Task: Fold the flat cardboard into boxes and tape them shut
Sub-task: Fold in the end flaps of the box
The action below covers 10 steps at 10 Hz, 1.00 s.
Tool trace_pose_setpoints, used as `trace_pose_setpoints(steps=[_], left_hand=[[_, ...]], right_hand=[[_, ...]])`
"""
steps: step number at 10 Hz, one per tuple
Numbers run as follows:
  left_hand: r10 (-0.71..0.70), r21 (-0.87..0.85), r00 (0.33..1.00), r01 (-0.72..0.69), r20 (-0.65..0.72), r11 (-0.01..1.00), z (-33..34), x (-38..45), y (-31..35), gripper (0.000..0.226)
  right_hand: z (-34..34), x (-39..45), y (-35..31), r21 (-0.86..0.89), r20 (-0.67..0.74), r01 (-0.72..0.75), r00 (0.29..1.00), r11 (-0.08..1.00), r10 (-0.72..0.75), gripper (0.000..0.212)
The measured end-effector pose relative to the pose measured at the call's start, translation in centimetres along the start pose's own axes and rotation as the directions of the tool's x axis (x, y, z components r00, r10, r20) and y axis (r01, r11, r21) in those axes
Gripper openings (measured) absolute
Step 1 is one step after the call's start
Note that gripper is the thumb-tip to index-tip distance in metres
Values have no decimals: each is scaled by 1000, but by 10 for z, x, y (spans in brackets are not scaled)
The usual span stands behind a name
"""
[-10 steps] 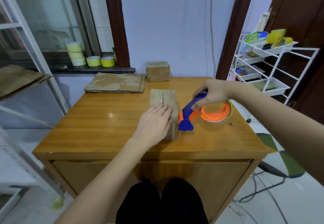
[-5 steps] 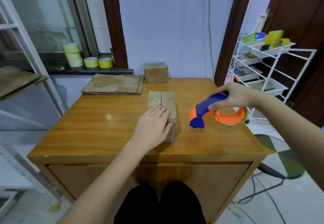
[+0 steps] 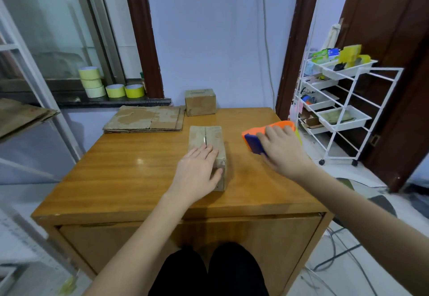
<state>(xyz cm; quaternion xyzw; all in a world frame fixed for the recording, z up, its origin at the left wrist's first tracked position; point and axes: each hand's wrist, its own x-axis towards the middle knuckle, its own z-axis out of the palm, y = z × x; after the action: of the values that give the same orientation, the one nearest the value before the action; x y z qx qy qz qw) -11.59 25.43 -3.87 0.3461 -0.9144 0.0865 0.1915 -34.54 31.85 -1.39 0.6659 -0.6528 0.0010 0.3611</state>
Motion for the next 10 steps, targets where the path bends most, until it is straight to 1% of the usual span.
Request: trace_pose_setpoints(steps=[1, 2, 3, 4, 5, 6, 7, 8, 9, 10], left_hand=[[-6, 8, 1000, 6, 7, 1000, -2, 0, 1, 60], [5, 27, 1000, -6, 17, 1000, -1, 0, 0, 62], [-3, 37, 1000, 3, 10, 999, -1, 0, 1, 64], [-4, 36, 1000, 4, 5, 999, -1, 0, 2, 64], [-1, 41, 1000, 0, 3, 999, 0, 0, 1, 65], [-6, 39, 1000, 6, 7, 999, 0, 0, 2, 66], [-7, 28, 1000, 7, -4, 1000, -1, 0, 2, 62], [-12, 29, 1000, 12, -10, 1000, 0, -1, 3, 56], [-9, 34, 1000, 9, -5, 999, -3, -1, 1, 55], [-33, -9, 999, 33, -6, 999, -8, 3, -1, 54]], right_hand=[[10, -5, -32, -172, 43, 88, 996, 981, -81, 35], [26, -4, -50, -242, 130, 151, 984, 958, -122, 17], [26, -9, -62, -297, 260, 245, 951, 923, -169, 16], [42, -24, -80, -281, 535, 182, 845, 942, -4, 18], [117, -10, -72, -332, 86, -243, 955, 911, 285, 82], [62, -17, -79, -81, 591, 387, 761, 919, -268, 53], [8, -13, -89, -226, 641, 490, 725, 842, -250, 22], [1, -10, -95, -256, 579, 413, 789, 874, -203, 23], [-7, -8, -91, -116, 513, 283, 838, 952, -187, 23], [-23, -7, -87, 98, 314, 49, 946, 994, -78, 17]])
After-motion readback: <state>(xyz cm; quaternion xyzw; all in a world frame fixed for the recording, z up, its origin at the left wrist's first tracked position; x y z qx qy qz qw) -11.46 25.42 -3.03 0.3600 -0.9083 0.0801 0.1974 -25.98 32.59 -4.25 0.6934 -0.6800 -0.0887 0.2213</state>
